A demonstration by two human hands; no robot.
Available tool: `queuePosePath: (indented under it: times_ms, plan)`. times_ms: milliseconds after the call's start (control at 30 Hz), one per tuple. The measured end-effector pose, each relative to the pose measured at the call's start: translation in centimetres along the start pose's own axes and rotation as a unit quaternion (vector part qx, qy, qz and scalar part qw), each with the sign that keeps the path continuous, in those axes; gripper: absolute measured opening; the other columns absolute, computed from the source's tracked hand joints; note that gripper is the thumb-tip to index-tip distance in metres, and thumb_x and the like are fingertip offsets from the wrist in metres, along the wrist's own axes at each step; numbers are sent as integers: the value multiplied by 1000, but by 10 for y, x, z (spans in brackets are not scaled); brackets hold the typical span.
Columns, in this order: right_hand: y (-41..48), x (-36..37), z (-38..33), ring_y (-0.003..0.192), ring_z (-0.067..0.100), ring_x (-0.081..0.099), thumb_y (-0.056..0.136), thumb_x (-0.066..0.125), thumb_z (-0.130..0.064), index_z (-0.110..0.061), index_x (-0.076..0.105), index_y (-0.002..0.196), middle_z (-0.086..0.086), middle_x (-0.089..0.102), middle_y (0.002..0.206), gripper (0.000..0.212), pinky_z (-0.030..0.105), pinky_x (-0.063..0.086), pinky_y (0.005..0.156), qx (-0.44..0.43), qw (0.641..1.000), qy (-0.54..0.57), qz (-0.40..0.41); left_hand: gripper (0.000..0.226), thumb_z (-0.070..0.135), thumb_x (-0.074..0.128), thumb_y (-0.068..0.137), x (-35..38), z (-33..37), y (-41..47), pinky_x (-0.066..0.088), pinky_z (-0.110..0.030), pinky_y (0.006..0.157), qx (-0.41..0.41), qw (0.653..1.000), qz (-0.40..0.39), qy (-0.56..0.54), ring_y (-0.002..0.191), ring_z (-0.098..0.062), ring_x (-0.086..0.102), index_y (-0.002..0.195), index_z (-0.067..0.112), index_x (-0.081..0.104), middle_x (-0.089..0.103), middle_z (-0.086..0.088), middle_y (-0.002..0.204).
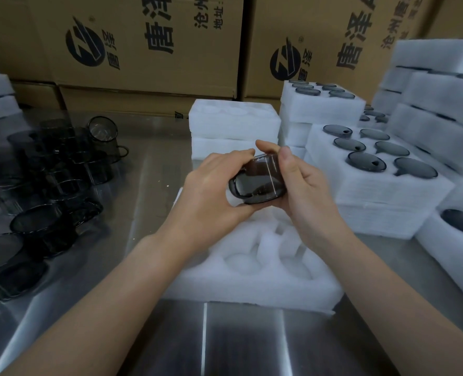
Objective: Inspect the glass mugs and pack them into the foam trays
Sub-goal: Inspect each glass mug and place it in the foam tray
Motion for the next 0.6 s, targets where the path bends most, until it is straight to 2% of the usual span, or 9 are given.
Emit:
queuePosePath:
  times_ms: [100,167,267,333,400,500,600]
  plan:
    - [3,0,4,100,26,71,89,47,-46,-22,67,118,11,72,111,42,41,59,73,21,998,60,-13,62,18,86,71,-3,-2,0,51,-32,89,-10,999,4,-35,105,-17,62,126,6,59,66,0,115]
    - [5,7,11,103,23,69,88,48,-47,-20,63,122,9,72,113,46,36,58,74,60,990,121,-43,65,19,86,71,-3,-2,0,51,-34,91,-16,998,8,-53,109,-15,61,128,9,57,64,2,119]
    - [2,24,21,105,24,68,84,47,-59,-14,61,125,11,70,114,62,40,58,79,124,971,160,-125,70,21,88,68,-3,-6,0,44,-32,103,-29,998,10,-61,125,-14,52,130,16,56,56,8,132]
    - [0,28,23,98,24,70,79,50,-63,-13,65,120,12,72,109,66,40,58,74,129,967,164,-147,71,27,87,66,-3,-9,0,36,-25,108,-30,999,11,-41,133,-13,44,130,21,57,51,12,138]
    - [1,23,22,91,25,72,76,56,-64,-13,69,113,13,73,103,64,38,58,67,113,973,159,-127,80,31,89,61,-2,-11,1,33,-21,108,-36,999,6,-33,134,-13,43,133,20,55,50,12,138]
    - [4,12,18,87,33,73,75,66,-64,-16,76,102,16,73,103,56,39,59,69,69,988,115,-80,90,40,83,62,0,-6,2,39,-29,106,-22,999,-10,-26,128,-14,47,141,18,47,53,8,136]
    - [5,5,15,87,34,72,75,67,-62,-15,77,97,15,74,100,53,36,58,70,36,995,81,-44,85,39,77,70,4,3,1,46,-34,101,11,1000,-22,-3,124,-15,52,143,14,43,57,0,134]
Point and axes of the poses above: each hand's wrist, its own y-axis towards the middle knuckle, its own x-axis out of the palm, z = x × y, the point moved 10 cm from there along y, towards the middle knuckle
